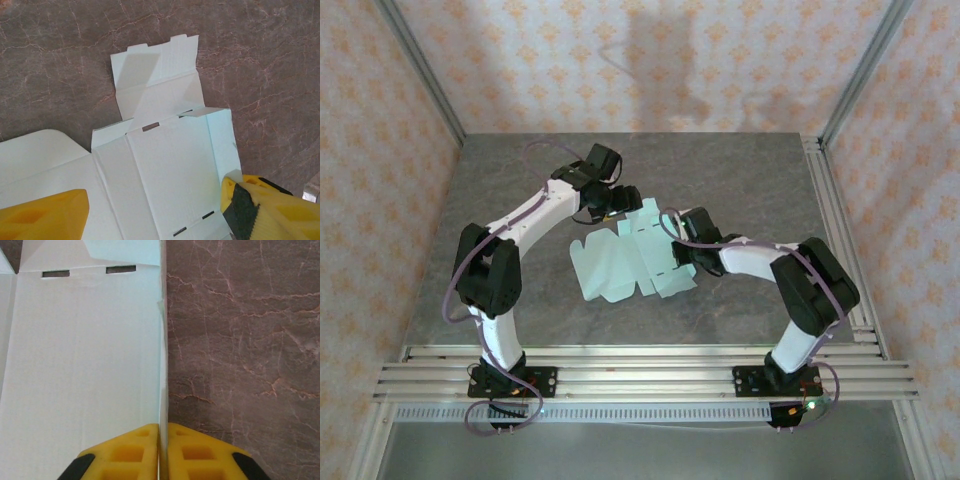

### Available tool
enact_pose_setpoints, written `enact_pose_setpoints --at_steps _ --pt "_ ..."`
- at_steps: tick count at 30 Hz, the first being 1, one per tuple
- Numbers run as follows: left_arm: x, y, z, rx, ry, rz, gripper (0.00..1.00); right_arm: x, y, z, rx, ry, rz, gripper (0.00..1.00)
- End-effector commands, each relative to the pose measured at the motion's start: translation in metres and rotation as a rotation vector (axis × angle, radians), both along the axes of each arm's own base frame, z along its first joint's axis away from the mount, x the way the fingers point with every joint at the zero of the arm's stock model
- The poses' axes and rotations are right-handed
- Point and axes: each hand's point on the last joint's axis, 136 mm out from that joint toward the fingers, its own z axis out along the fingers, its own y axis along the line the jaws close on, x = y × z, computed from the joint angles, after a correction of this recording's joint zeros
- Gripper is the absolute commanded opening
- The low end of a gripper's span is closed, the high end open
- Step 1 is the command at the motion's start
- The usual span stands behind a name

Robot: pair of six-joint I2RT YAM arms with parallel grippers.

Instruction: Fold the paper box

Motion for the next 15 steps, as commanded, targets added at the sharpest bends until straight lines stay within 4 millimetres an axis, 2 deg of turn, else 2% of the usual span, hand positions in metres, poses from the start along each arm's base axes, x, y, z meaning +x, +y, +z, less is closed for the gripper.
enact_pose_setpoints --at_steps 1,2,10,15 --pt "-0.001 0.003 0.004 -0.004 -0.008 -0.01 0.77 0.004 -0.004 -0.001 -0.036 0.006 -0.001 0.04" --pt "-0.001 0.004 0.004 -0.004 -0.008 -0.01 0.77 0.004 -0.003 -0.001 -0.036 0.006 0.001 0.0" --pt "-0.001 0.012 0.007 -0.006 -0.027 0.016 0.78 0.004 -0.007 0.01 -0.069 -0.02 0.025 0.0" --pt "0.0 0.027 0.011 -0.01 -0.043 0.059 0.87 0.009 -0.006 0.028 -0.128 -0.104 0.027 0.0"
